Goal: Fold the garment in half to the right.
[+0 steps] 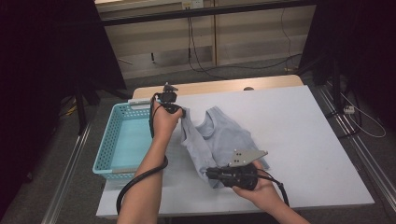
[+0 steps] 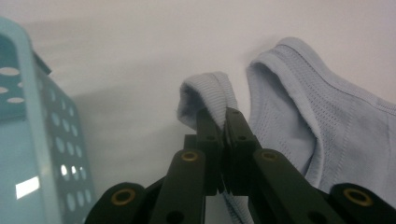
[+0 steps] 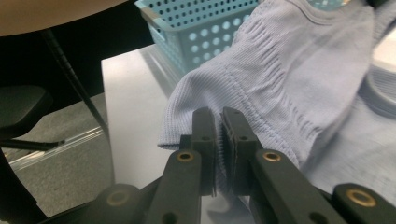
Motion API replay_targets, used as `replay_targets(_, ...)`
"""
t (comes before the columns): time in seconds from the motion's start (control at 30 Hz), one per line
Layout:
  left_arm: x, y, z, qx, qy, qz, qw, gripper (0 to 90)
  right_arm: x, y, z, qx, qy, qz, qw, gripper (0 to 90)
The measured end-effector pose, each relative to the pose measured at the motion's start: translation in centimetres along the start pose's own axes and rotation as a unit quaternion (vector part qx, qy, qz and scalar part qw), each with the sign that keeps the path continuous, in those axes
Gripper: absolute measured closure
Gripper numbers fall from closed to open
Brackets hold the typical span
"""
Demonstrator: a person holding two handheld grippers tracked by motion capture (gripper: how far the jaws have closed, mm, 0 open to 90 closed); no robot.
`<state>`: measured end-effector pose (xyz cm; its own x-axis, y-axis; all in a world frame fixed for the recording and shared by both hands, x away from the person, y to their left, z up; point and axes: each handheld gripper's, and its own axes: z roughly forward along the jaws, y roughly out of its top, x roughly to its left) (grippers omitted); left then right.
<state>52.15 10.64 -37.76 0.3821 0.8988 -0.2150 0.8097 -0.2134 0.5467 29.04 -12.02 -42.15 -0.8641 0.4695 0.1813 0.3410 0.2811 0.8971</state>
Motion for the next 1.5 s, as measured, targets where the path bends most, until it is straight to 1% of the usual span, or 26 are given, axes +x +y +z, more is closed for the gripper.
replay_targets(0.13, -0.7, 0.3, 0.3, -0.002, -0.002, 0.006, 1.0, 87.0, -0.4, -0.6, -0.9, -0.006, -0.017, 0.015, 0.9997, 85.0)
replay_targets(0.27, -1.3, 0.5, 0.5, -0.004, -0.001, 0.01, 0.9999, 87.1, -0.6, -0.8, -1.6, -0.01, -0.033, 0.021, 0.9992, 85.1)
replay_targets(0.47, -2.0, 0.7, 0.4, -0.008, -0.004, 0.015, 0.9998, 87.2, -0.6, -1.1, -2.0, -0.009, -0.04, 0.021, 0.999, 85.1)
replay_targets(0.53, -2.1, 0.8, 0.4, -0.007, -0.003, 0.017, 0.9998, 87.2, -0.7, -1.1, -2.1, -0.01, -0.043, 0.022, 0.9988, 85.1)
replay_targets(0.77, -2.1, 0.9, 0.5, -0.007, -0.002, 0.013, 0.9999, 87.2, -0.7, -1.3, -2.1, -0.014, -0.047, 0.024, 0.9985, 85.1)
replay_targets(0.93, -2.3, 0.9, 0.6, -0.008, -0.002, 0.017, 0.9998, 87.2, -0.8, -1.4, -2.3, -0.013, -0.054, 0.024, 0.9982, 85.1)
replay_targets(1.27, -2.1, 0.8, 0.3, -0.009, -0.004, 0.017, 0.9998, 87.2, -1.0, -1.7, -2.5, -0.011, -0.064, 0.028, 0.9975, 85.1)
replay_targets(1.4, -2.1, 0.8, 0.4, -0.01, -0.001, 0.016, 0.9998, 87.2, -1.1, -1.8, -2.6, -0.01, -0.07, 0.027, 0.9971, 85.1)
replay_targets(1.5, -2.1, 0.9, 0.4, -0.01, -0.003, 0.017, 0.9998, 87.1, -1.1, -1.8, -2.7, -0.01, -0.073, 0.028, 0.9969, 85.1)
